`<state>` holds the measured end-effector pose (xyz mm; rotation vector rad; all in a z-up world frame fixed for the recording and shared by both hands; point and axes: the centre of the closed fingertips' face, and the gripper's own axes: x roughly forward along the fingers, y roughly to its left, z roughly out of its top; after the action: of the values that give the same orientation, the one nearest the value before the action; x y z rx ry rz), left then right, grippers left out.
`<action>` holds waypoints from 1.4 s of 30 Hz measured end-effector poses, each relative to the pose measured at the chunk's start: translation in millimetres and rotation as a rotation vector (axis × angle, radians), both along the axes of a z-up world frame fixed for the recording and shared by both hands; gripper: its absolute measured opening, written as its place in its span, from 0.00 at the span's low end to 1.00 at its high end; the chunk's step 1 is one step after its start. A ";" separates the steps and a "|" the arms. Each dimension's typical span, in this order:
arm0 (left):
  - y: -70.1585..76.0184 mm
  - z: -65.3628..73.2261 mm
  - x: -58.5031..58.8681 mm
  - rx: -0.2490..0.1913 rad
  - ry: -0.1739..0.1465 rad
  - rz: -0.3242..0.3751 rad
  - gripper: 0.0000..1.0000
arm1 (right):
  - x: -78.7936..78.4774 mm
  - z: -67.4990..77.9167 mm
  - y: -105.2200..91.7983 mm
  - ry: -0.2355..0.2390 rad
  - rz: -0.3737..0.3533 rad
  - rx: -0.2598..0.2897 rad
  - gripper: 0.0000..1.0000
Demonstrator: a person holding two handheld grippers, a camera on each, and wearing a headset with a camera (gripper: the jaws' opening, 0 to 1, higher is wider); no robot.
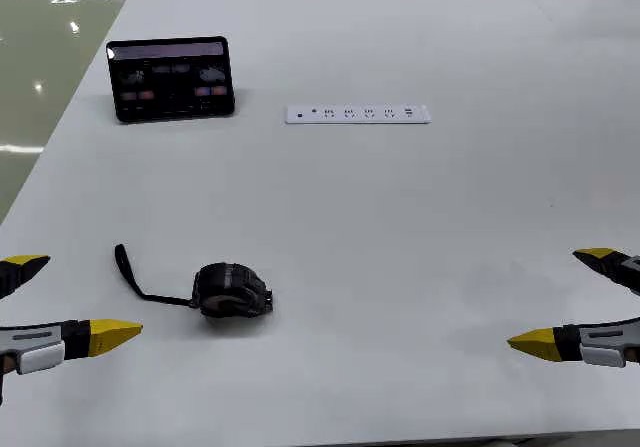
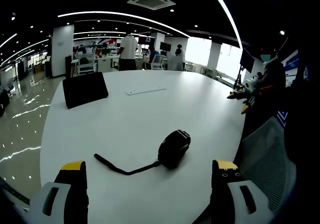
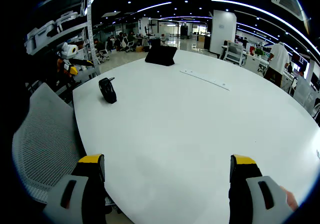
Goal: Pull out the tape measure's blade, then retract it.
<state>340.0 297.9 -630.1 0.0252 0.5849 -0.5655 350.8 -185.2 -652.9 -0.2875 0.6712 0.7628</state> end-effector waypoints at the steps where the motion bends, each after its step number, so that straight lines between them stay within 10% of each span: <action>1: 0.3 0.0 -0.1 0.001 -0.001 0.000 1.00 | 0.0 -0.3 -0.2 0.001 -0.001 0.000 1.00; 19: 0.5 -0.1 4.6 0.009 -0.013 -0.012 1.00 | 5.0 -1.0 4.3 -0.018 0.016 -0.017 1.00; 23: -2.6 5.7 19.2 0.099 -0.103 -0.072 1.00 | 11.4 -0.8 17.2 -0.026 0.052 -0.027 1.00; 25: -12.7 4.5 19.6 0.079 -0.053 -0.110 1.00 | 14.1 -0.4 27.9 -0.027 0.085 -0.030 1.00; 27: -19.6 6.8 25.9 0.135 -0.082 -0.168 1.00 | 18.2 1.1 39.8 -0.034 0.120 -0.036 1.00; 33: -43.8 -2.8 37.1 0.251 -0.037 -0.332 1.00 | 34.2 5.9 75.1 -0.052 0.196 -0.028 1.00; 42: -82.4 -22.0 48.7 0.316 0.020 -0.515 0.98 | 50.9 -3.5 135.8 -0.049 0.322 -0.013 1.00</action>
<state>388.6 215.5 -652.1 0.4802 0.6864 -0.9676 401.6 -49.4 -656.4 -0.4316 0.5903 1.0550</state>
